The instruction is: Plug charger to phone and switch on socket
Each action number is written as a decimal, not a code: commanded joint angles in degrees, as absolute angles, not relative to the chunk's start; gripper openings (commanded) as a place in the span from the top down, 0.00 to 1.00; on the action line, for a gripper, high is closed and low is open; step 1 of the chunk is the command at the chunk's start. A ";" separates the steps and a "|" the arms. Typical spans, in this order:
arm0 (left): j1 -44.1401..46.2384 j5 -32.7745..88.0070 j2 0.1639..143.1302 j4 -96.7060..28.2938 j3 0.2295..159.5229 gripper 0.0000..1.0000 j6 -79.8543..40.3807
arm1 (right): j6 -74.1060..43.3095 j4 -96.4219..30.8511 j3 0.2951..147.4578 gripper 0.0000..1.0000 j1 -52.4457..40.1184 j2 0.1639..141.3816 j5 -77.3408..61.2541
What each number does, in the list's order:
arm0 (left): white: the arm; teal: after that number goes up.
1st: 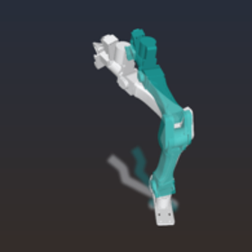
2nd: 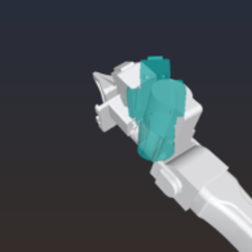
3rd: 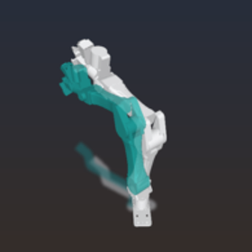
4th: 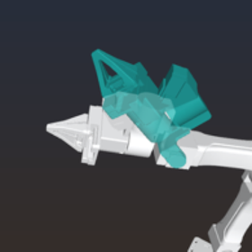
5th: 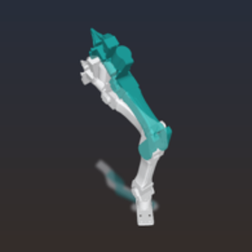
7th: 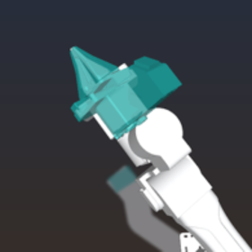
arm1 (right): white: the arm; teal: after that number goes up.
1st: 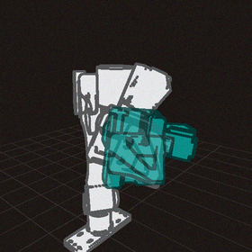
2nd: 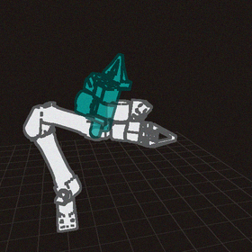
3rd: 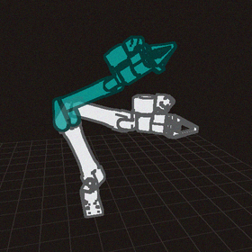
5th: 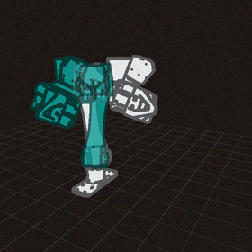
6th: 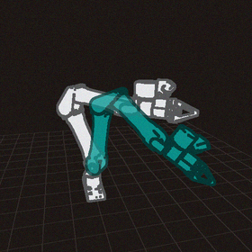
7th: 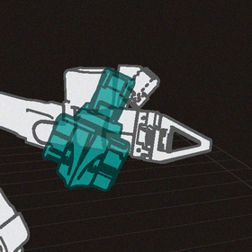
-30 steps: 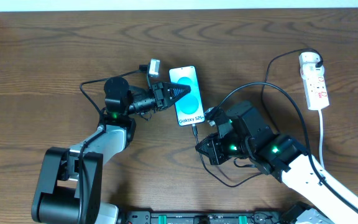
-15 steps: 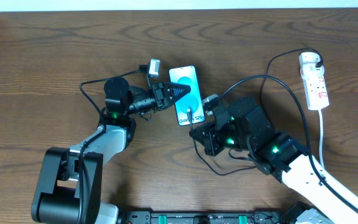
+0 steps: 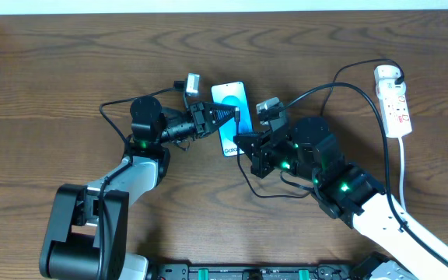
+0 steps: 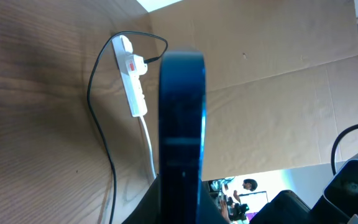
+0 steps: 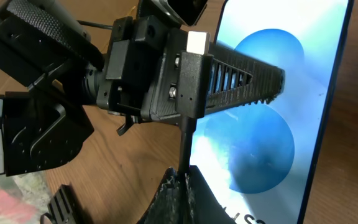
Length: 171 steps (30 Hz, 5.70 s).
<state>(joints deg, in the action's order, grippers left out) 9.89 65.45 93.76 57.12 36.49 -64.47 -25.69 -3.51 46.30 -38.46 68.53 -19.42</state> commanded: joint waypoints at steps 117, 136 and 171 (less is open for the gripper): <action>3.40 67.66 93.76 58.00 37.47 0.93 -66.46 | -25.76 -14.52 46.50 0.99 -43.72 69.38 -23.42; 3.38 69.71 93.76 66.46 37.47 0.92 -66.72 | -26.13 -18.17 46.48 0.99 -43.72 70.52 -28.27; 3.11 75.05 93.76 66.57 37.47 0.93 -70.83 | -25.91 -21.74 46.48 0.99 -43.94 70.52 -20.01</action>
